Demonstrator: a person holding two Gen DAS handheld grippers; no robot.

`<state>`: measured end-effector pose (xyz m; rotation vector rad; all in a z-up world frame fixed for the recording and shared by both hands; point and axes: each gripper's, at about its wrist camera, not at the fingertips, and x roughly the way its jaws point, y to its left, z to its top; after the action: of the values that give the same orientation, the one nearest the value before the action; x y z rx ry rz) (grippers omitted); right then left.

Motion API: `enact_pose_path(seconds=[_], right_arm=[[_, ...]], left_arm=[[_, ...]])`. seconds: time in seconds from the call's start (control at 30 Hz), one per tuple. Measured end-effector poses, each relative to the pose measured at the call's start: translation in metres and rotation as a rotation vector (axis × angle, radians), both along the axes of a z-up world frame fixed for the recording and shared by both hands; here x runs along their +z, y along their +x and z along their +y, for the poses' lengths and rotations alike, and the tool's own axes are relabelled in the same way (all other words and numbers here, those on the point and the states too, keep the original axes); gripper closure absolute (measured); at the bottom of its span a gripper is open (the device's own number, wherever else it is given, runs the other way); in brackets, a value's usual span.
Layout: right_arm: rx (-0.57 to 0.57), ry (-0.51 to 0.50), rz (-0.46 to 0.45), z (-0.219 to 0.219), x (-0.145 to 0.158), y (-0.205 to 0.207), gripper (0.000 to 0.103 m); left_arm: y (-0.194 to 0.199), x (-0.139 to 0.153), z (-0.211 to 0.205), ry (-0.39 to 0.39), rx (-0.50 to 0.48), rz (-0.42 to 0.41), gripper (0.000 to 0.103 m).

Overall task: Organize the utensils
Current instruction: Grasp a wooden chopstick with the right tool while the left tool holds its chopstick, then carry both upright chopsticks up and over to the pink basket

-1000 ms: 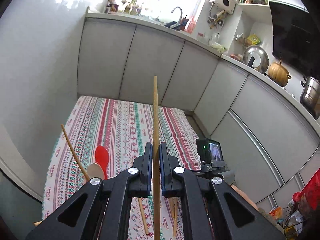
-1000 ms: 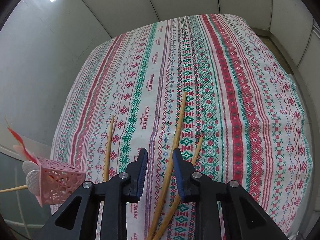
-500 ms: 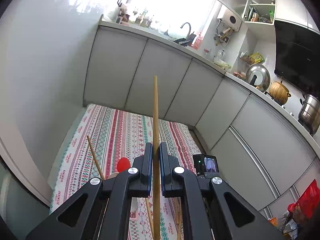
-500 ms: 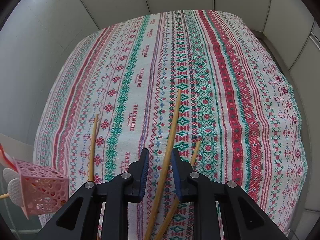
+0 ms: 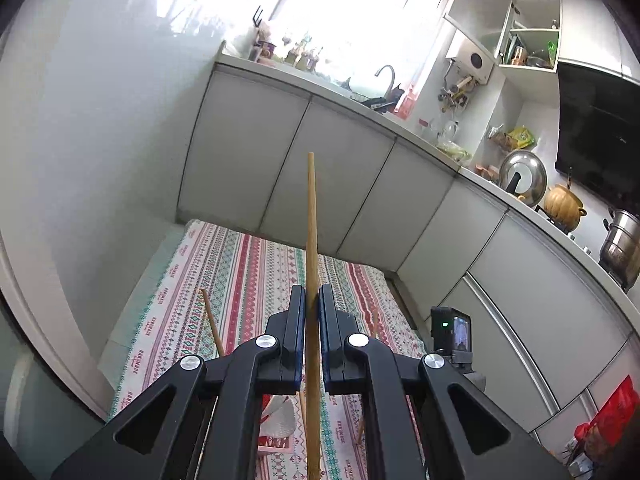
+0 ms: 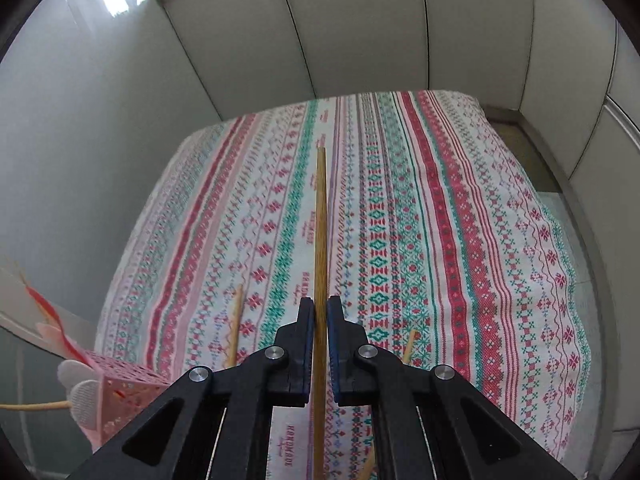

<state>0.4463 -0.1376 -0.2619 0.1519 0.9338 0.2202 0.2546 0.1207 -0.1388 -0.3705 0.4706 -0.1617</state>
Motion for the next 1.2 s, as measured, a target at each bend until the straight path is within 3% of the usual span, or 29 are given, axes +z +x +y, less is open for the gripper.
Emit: enact_pose_path(seconds=[0.4, 0.73, 0.93, 1.2], right_arm=[[-0.004, 0.138, -0.275, 0.007, 0.067, -0.040, 0.097], [0.005, 0.097, -0.538, 0.025, 0.123, -0.086, 0.097], [0.030, 0.094, -0.601, 0.032, 0.138, -0.099, 0.097], [0.052, 0.108, -0.622, 0.033, 0.149, -0.109, 0.097]], left_arm=[[0.003, -0.012, 0.008, -0.018, 0.052, -0.055, 0.096], [0.011, -0.020, 0.012, -0.024, 0.094, -0.079, 0.096], [0.018, -0.027, 0.012, -0.029, 0.111, -0.091, 0.096], [0.031, -0.047, 0.026, -0.097, 0.145, -0.099, 0.096]])
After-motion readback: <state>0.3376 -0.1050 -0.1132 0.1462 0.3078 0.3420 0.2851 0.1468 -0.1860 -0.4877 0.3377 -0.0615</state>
